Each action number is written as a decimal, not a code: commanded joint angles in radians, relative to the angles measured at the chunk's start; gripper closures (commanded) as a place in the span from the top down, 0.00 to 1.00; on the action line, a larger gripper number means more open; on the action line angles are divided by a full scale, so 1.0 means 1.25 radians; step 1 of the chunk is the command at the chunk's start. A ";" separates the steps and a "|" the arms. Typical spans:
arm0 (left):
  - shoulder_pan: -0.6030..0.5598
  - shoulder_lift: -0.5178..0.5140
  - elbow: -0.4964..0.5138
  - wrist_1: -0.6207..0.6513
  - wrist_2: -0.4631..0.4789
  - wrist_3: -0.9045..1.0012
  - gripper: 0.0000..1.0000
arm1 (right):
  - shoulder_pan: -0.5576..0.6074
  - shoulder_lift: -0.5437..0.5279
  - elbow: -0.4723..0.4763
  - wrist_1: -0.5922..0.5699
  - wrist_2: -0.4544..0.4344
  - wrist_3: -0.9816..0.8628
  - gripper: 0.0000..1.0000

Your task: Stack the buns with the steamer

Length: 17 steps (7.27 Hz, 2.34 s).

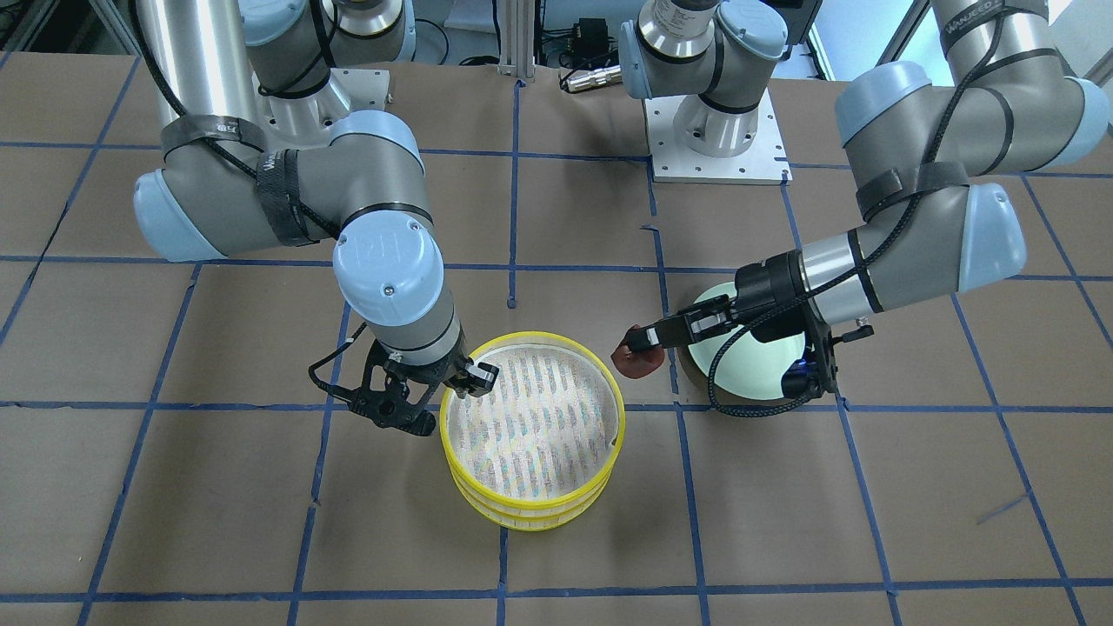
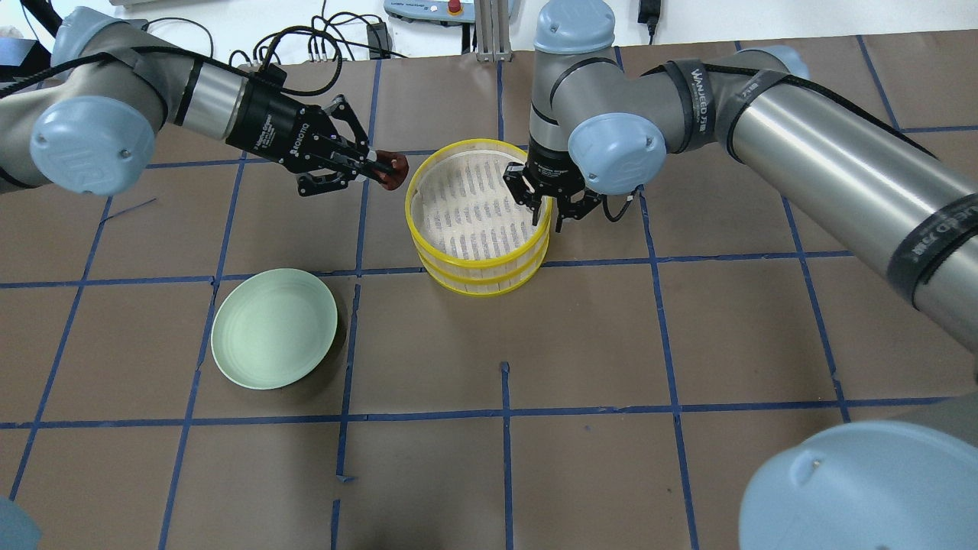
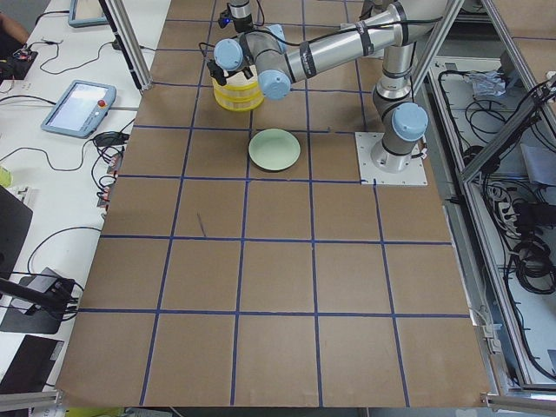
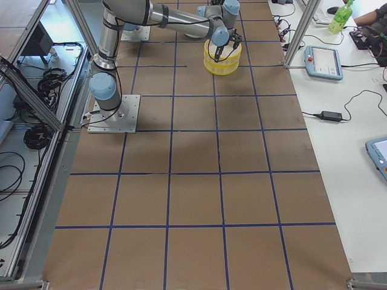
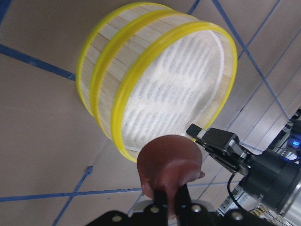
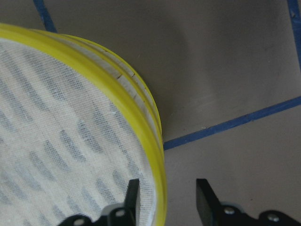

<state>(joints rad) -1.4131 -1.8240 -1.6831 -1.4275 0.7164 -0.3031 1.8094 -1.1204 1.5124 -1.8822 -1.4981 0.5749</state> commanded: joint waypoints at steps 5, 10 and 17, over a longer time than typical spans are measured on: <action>-0.071 -0.031 -0.001 0.092 0.013 -0.045 1.00 | -0.182 -0.248 -0.096 0.340 0.038 -0.282 1.00; -0.090 0.067 0.126 0.003 0.463 0.068 0.96 | -0.187 -0.269 -0.128 0.400 -0.080 -0.433 1.00; -0.204 0.130 0.232 -0.212 0.706 0.203 1.00 | -0.191 -0.269 -0.088 0.323 -0.079 -0.459 1.00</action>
<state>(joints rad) -1.6686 -1.6746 -1.3743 -1.6932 1.6030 -0.0770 1.5701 -1.4574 1.4002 -1.4794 -1.5965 0.0018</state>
